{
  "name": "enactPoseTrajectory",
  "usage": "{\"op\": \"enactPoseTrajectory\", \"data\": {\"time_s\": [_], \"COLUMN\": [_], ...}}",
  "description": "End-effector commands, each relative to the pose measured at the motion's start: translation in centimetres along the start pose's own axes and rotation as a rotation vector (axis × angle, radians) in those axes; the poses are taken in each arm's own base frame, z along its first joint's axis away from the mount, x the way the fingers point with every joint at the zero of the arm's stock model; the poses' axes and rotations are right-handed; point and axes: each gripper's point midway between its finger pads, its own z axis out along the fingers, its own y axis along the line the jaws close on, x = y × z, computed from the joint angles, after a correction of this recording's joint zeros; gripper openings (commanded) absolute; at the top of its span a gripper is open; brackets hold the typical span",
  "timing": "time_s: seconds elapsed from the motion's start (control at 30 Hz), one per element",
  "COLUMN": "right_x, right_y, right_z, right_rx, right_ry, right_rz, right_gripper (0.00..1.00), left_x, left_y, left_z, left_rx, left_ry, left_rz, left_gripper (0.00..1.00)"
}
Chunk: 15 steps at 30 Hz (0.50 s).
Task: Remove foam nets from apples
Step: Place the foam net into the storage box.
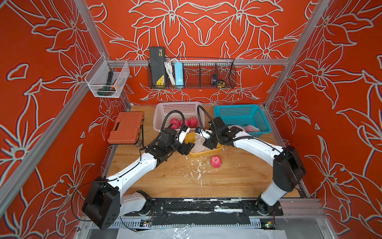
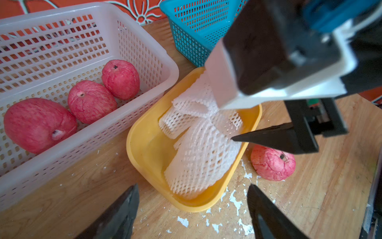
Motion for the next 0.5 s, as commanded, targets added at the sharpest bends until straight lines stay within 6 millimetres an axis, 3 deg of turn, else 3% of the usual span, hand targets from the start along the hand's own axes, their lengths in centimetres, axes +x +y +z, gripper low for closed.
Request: {"op": "enactPoseTrajectory", "data": {"time_s": [0.0, 0.27, 0.47], "right_x": [-0.7, -1.2, -3.0], "right_y": [-0.3, -1.0, -1.9], "right_z": [-2.3, -4.3, -3.4], "right_rx": [0.032, 0.056, 0.025], "right_ry": [-0.03, -0.093, -0.108], "right_rz": [-0.01, 0.009, 0.076], "right_gripper": [0.81, 0.86, 0.84], "left_x": [0.6, 1.5, 1.9], "left_y": [-0.6, -0.8, -1.1], "left_z": [0.0, 0.6, 0.9], "left_rx": [0.038, 0.059, 0.07], "left_ry": [0.013, 0.038, 0.05], "left_rz": [0.013, 0.01, 0.007], "left_gripper": [0.82, 0.82, 0.82]}}
